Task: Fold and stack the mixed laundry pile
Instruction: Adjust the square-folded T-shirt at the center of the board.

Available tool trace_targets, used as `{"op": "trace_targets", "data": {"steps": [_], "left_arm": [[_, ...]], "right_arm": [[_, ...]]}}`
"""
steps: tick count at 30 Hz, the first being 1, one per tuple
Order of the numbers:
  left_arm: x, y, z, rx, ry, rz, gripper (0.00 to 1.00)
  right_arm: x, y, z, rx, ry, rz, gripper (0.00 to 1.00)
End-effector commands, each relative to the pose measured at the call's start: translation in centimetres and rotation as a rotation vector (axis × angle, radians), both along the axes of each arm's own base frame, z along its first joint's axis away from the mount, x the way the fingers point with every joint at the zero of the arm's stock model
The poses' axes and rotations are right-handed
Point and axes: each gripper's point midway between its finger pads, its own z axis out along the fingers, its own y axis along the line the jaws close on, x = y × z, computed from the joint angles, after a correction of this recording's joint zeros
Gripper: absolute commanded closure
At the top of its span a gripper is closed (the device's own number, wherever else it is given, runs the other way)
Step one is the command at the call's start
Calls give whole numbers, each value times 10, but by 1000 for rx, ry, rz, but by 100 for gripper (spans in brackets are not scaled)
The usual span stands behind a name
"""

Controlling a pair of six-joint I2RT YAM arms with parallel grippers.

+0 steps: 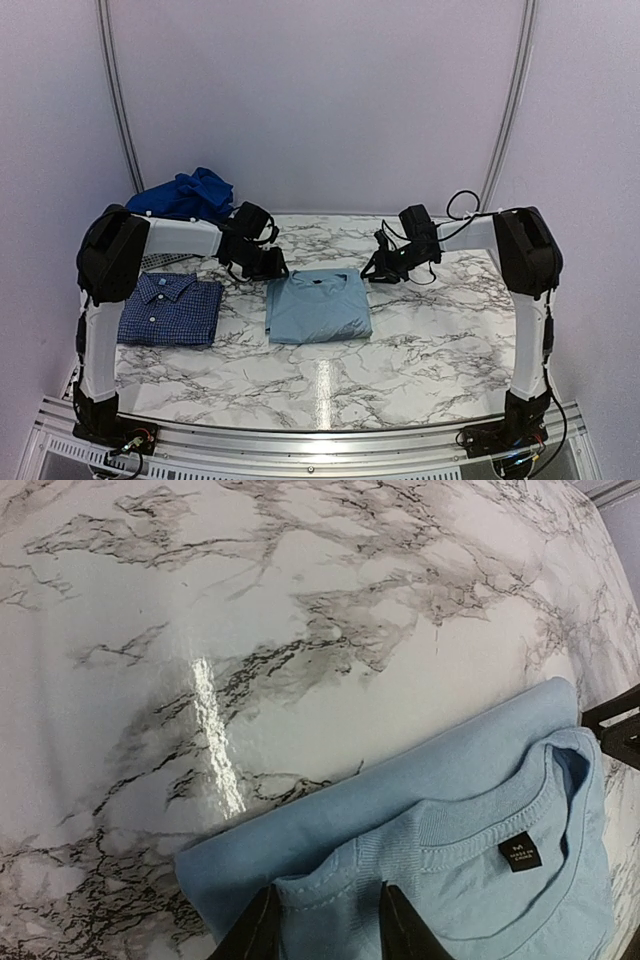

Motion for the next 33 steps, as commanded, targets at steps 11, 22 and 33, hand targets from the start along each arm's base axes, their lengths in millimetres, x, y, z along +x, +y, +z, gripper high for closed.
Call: {"op": "trace_targets", "data": {"steps": [11, 22, 33], "left_arm": [[6, -13, 1, -49, 5, -15, 82], [6, -8, 22, -55, -35, 0, 100], [9, 16, 62, -52, -159, 85, 100]], "right_arm": [[1, 19, 11, 105, 2, 79, 87], [7, 24, 34, 137, -41, 90, 100], [22, 28, 69, 158, -131, 86, 100]]}}
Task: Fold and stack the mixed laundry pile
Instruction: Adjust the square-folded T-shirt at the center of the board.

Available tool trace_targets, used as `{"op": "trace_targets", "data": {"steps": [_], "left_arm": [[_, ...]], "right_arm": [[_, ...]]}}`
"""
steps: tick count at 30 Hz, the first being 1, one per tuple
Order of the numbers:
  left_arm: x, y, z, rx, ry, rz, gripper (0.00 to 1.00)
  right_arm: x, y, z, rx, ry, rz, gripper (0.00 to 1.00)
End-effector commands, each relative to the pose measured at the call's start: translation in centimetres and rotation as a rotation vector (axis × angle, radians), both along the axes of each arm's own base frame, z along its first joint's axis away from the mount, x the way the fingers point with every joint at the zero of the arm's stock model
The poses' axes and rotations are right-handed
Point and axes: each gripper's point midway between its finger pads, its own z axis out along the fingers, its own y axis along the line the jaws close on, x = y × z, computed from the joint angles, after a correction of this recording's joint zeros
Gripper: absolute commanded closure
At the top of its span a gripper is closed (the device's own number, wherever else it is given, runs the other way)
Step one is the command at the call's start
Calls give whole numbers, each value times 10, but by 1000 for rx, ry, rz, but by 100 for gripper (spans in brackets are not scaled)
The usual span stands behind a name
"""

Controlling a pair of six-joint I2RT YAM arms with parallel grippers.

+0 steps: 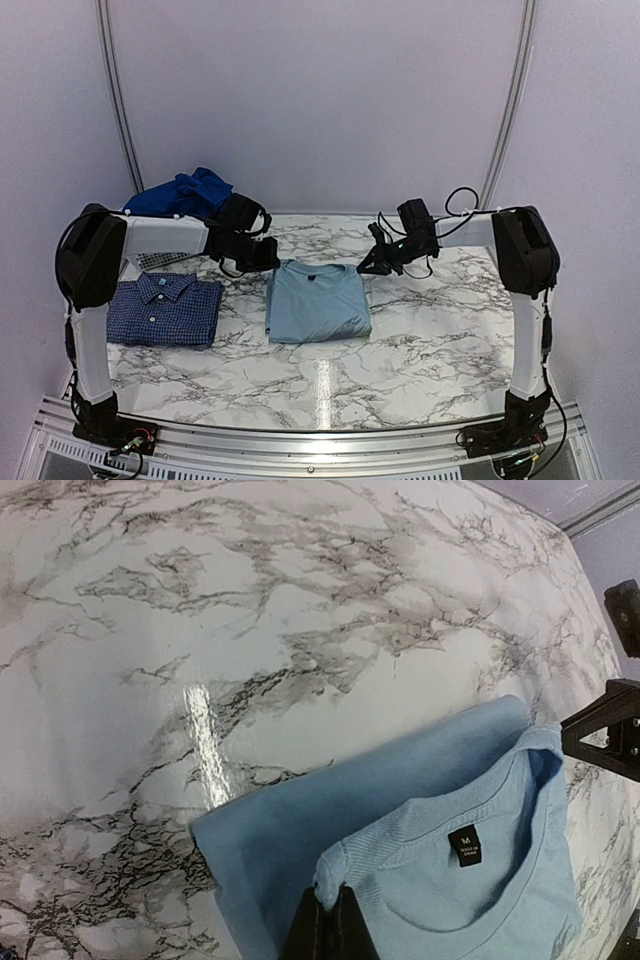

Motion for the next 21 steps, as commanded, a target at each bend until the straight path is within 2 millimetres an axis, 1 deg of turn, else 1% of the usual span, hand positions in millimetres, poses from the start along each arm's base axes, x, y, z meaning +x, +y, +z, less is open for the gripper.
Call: {"op": "trace_targets", "data": {"steps": [1, 5, 10, 12, 14, 16, 17, 18, 19, 20, 21], "left_arm": [[15, 8, 26, -18, -88, 53, 100], [25, 17, 12, 1, -74, 92, 100], [38, 28, -16, 47, -48, 136, 100], [42, 32, -31, 64, -28, 155, 100], [46, 33, -40, 72, -17, 161, 100], [49, 32, -47, 80, -7, 159, 100], [51, 32, -49, 87, -4, 165, 100], [53, 33, -48, 91, -6, 172, 94], [54, 34, -46, 90, -8, 174, 80], [54, 33, -39, 82, -17, 172, 67], [53, 34, -31, 79, -29, 176, 54]], "right_arm": [[24, 10, 50, 47, -134, 0, 100], [39, 11, 43, 15, -151, -8, 100], [54, 9, 17, -41, -144, -16, 100], [57, 8, 6, -65, -138, -22, 100], [59, 7, -4, -82, -123, -23, 100], [63, 5, -6, -96, -119, -32, 100], [66, 4, -2, -105, -125, -37, 91], [68, 2, 5, -116, -135, -43, 79], [71, 1, 18, -126, -158, -48, 69], [73, -1, 32, -131, -186, -56, 61], [73, -3, 49, -130, -215, -57, 55]]}}
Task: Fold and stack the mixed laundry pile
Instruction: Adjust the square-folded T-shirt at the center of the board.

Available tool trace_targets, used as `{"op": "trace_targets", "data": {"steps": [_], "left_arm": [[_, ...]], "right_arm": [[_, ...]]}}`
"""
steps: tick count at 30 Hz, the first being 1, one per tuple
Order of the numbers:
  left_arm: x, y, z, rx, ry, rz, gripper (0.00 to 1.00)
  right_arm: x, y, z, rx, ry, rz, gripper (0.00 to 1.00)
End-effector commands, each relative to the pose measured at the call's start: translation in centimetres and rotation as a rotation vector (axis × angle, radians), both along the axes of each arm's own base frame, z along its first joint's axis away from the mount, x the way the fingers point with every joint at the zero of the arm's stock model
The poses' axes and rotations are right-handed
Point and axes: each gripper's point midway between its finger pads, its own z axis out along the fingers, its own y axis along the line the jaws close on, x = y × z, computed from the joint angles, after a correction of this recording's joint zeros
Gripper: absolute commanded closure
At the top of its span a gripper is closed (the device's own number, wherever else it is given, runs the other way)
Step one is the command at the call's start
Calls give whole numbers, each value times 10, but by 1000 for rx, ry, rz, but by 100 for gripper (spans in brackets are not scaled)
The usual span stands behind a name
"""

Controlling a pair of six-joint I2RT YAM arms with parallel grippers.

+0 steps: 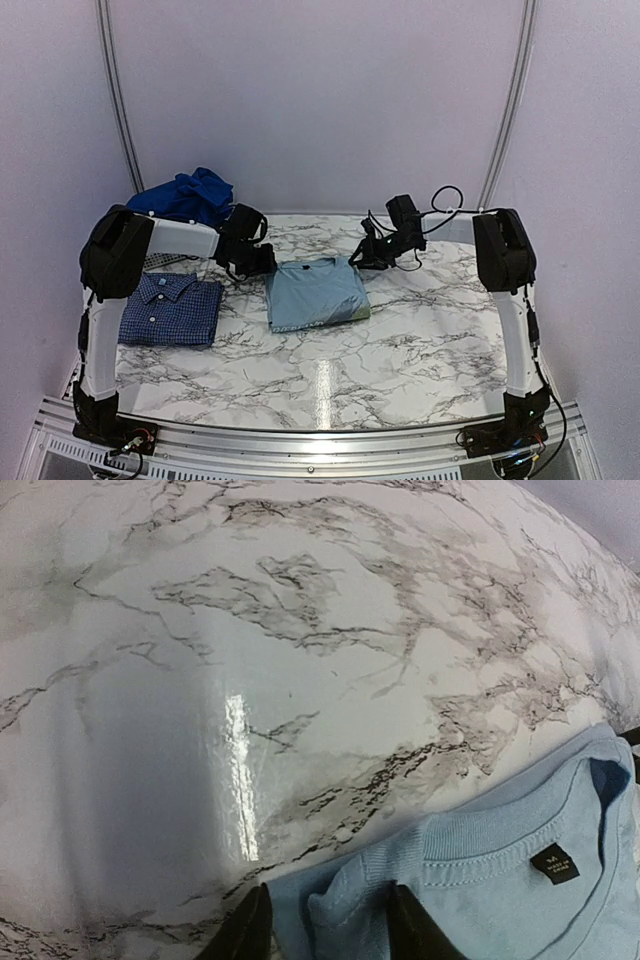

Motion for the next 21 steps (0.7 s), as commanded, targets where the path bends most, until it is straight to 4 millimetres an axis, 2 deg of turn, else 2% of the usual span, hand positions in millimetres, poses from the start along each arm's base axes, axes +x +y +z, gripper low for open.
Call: {"op": "trace_targets", "data": {"steps": [1, 3, 4, 6, 8, 10, 13, 16, 17, 21], "left_arm": [[10, 12, 32, 6, -54, 50, 41], [4, 13, 62, -20, -103, 36, 14], [-2, 11, 76, -45, -125, 18, 3], [-18, -1, 105, -133, -167, -44, 1], [-42, -25, 126, -258, -174, -140, 1], [-69, -53, 132, -386, -137, -226, 1], [-107, -91, 124, -484, -70, -324, 1], [-133, -116, 96, -511, 5, -370, 1], [-135, -117, 85, -525, 28, -356, 1], [-133, -104, 46, -508, 83, -268, 1]], "right_arm": [[18, -6, 90, -13, -183, -12, 51], [2, -3, 121, 39, -216, 29, 47], [-10, 0, 132, 79, -211, 50, 47], [-37, 12, 149, 187, -179, 91, 46], [-70, 29, 158, 308, -131, 139, 46], [-101, 47, 153, 390, -65, 181, 47], [-135, 71, 132, 451, 21, 237, 47], [-154, 81, 99, 463, 102, 253, 48], [-159, 79, 79, 460, 147, 244, 49], [-158, 57, 21, 405, 229, 179, 51]]}}
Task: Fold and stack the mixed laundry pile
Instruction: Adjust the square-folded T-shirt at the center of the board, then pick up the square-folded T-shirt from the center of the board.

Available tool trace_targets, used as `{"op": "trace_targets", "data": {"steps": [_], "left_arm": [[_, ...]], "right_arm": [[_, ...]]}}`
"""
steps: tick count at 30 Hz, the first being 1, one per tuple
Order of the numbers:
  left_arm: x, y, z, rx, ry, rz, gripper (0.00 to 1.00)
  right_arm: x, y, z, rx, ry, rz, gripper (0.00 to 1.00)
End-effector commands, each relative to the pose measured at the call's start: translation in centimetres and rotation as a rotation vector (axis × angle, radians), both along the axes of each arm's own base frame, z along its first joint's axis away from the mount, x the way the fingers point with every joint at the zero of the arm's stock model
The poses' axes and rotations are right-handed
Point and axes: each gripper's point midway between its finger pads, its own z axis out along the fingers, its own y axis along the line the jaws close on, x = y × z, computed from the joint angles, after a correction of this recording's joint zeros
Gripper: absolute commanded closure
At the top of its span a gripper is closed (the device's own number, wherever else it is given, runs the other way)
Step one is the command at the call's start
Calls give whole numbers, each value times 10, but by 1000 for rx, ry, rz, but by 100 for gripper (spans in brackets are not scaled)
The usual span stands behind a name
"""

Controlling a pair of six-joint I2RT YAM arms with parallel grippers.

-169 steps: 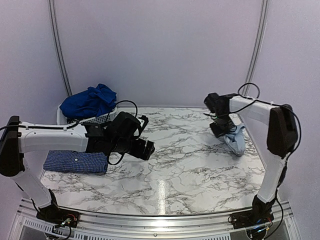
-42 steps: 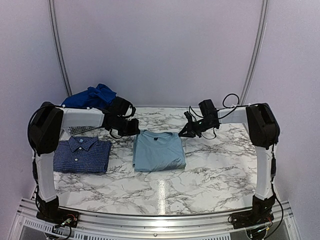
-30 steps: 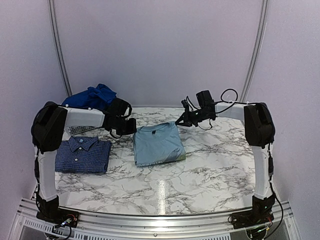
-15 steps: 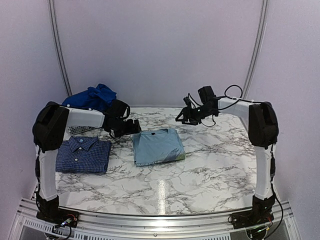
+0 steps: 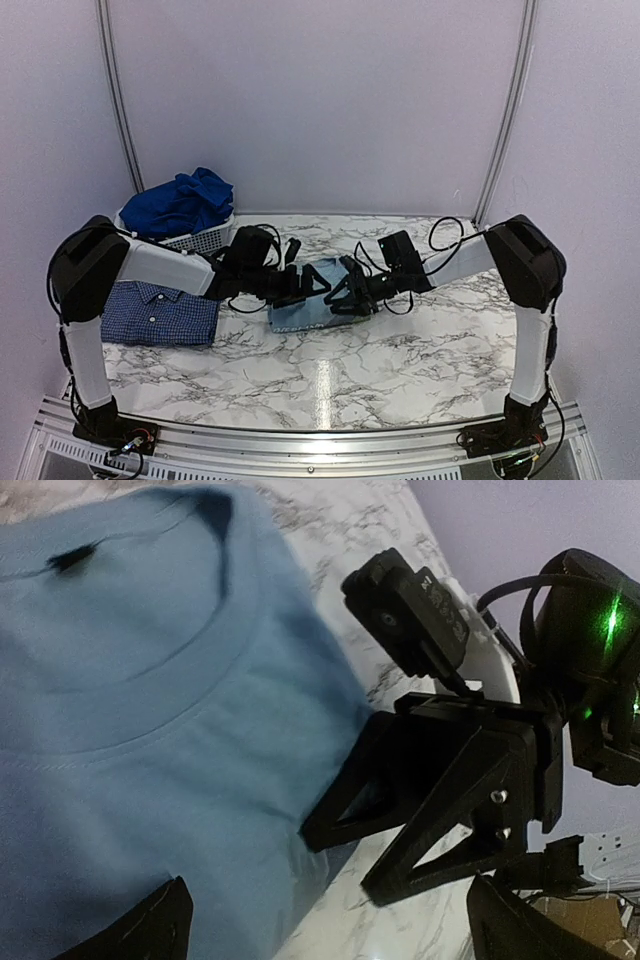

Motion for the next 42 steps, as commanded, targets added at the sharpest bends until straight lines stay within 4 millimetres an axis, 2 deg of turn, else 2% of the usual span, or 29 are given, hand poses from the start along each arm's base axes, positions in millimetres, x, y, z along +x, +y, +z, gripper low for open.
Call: {"op": "trace_targets", "data": {"steps": [1, 4, 6, 8, 10, 14, 17, 21, 24, 26, 30, 35, 38, 42], "left_arm": [[11, 21, -42, -5, 107, 97, 1], [9, 47, -69, 31, 179, 169, 1], [7, 61, -67, 43, 166, 193, 1], [5, 72, -50, 39, 130, 211, 1], [7, 86, -30, 49, 84, 246, 1], [14, 117, 12, 83, -20, 337, 1], [17, 146, 33, 109, -48, 440, 1], [19, 190, 58, 148, -88, 589, 1], [18, 219, 71, 166, -83, 681, 1], [17, 235, 70, 187, -46, 716, 1], [13, 248, 68, 201, -16, 734, 1], [6, 267, 44, 224, 90, 818, 1], [4, 268, 35, 219, 121, 829, 1], [4, 265, 26, 225, 147, 817, 1]], "right_arm": [[15, -26, -36, -3, 57, -63, 52], [10, -50, -64, -60, 112, -101, 53], [5, -60, -71, -102, 109, -100, 54], [-1, -63, -60, -146, 62, -66, 55], [2, -58, -31, -171, -80, -34, 55], [6, -34, 18, -260, -367, 40, 55], [-4, -4, 31, -366, -551, 130, 55], [-9, 32, 29, -473, -698, 214, 55], [-17, 59, 22, -533, -776, 285, 55], [-23, 75, 15, -556, -805, 328, 55], [-36, 100, -10, -593, -815, 407, 57], [-52, 114, -41, -636, -809, 479, 61], [-58, 115, -61, -681, -801, 503, 62], [-53, 107, -79, -765, -807, 501, 80]]}}
